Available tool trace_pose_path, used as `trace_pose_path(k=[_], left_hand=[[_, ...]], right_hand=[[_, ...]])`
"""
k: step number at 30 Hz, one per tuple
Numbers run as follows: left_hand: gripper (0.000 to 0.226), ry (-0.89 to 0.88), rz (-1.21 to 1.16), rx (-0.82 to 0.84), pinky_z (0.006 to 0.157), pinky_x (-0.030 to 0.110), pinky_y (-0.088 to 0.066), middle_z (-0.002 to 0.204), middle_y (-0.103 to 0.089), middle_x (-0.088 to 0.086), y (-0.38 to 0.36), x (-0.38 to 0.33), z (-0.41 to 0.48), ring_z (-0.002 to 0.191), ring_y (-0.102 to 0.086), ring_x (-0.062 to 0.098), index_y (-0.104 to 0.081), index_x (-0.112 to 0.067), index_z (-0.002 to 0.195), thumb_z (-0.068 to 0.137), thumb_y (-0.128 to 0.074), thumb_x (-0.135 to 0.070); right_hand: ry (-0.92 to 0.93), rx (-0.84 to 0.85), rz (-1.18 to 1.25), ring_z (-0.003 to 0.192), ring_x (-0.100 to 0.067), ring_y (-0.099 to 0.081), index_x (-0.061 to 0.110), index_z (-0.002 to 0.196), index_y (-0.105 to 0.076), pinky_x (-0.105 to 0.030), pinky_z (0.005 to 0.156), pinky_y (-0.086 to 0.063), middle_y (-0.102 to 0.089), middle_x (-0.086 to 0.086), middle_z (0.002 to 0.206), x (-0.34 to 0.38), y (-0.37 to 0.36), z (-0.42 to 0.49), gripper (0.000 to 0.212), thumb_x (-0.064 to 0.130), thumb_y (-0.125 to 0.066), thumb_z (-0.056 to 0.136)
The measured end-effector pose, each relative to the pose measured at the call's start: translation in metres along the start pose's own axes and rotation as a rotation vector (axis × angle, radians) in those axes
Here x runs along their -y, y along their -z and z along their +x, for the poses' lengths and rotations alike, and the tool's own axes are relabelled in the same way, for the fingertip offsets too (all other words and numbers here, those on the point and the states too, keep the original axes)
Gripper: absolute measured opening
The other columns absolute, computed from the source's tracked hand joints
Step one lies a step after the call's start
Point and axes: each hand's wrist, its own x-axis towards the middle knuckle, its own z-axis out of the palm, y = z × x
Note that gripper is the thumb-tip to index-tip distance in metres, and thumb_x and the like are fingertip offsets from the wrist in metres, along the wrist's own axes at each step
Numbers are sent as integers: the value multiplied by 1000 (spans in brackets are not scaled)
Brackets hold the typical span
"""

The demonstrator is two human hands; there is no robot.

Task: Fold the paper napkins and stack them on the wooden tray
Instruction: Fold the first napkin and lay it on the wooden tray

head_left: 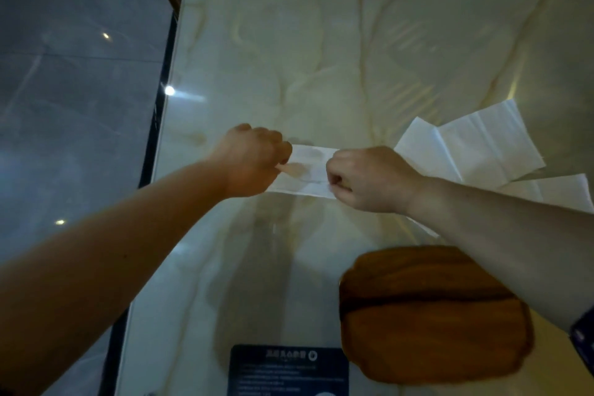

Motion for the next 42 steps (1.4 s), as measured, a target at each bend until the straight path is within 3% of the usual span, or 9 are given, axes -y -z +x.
trace_pose_path(k=[5, 9, 13, 19, 25, 31, 37, 39, 42], left_hand=[[46, 21, -73, 15, 82, 36, -45, 107, -63, 2, -16, 3, -16, 98, -60, 25, -60, -25, 110, 79, -56, -59], [34, 174, -227, -70, 79, 38, -47, 110, -60, 5, -18, 13, -6, 100, -59, 28, -59, -21, 112, 86, -58, -43], [39, 280, -271, -123, 83, 44, -50, 120, -56, 7, -22, 19, 7, 110, -55, 29, -55, -18, 121, 87, -60, -34], [37, 305, -213, -118, 80, 42, -48, 118, -53, 6, -29, 20, 15, 112, -51, 27, -56, -20, 119, 85, -63, -34], [17, 336, -274, -116, 79, 38, -46, 106, -57, 6, -31, 16, 11, 103, -53, 27, -66, -19, 100, 89, -56, -28], [5, 470, -715, -214, 61, 20, -45, 86, -66, -4, -20, -8, -13, 76, -61, 15, -65, -19, 90, 86, -63, -21], [3, 527, -1144, -248, 63, 37, -62, 85, -69, 4, -4, -59, -35, 62, -71, 19, -63, -11, 84, 85, -67, -10], [4, 535, -1190, -241, 61, 36, -62, 88, -69, 4, -2, -78, -41, 62, -72, 20, -63, -11, 85, 85, -67, -9], [6, 548, -1221, -222, 61, 41, -62, 87, -68, 1, -2, -111, -45, 62, -72, 22, -62, -12, 84, 84, -67, -8]], right_hand=[[-104, -17, 94, 83, -22, -60, 20, 88, -60, -35, 63, -48, -62, 3, 93, 1, -13, -2, 24, 43, -55, 85], [-317, -151, 233, 85, -22, -59, 21, 89, -61, -34, 69, -46, -61, 0, 92, -13, -12, 13, 18, 37, -61, 82], [-479, -194, 293, 92, -25, -60, 20, 96, -60, -38, 80, -50, -63, -5, 100, -22, -18, 29, 24, 37, -63, 79], [-517, -142, 243, 95, -25, -59, 22, 93, -60, -35, 78, -48, -58, -3, 105, -21, -24, 35, 17, 33, -61, 80], [-496, -188, 298, 90, -28, -61, 24, 76, -57, -32, 71, -43, -63, -6, 95, -15, -22, 28, 6, 26, -61, 79], [-520, -307, 639, 74, -19, -65, 15, 78, -64, -38, 70, -53, -68, 1, 75, -4, -5, -8, 9, 22, -68, 79], [-548, -419, 907, 64, -18, -63, 11, 79, -64, -42, 66, -56, -66, -3, 70, 2, 6, -61, 6, 10, -70, 81], [-555, -449, 953, 63, -17, -62, 9, 82, -64, -37, 62, -56, -65, -5, 71, 2, 6, -81, 6, 7, -69, 82], [-568, -447, 940, 70, -17, -66, 20, 84, -64, -32, 63, -55, -66, -3, 81, -2, 1, -115, 11, 11, -70, 81]])
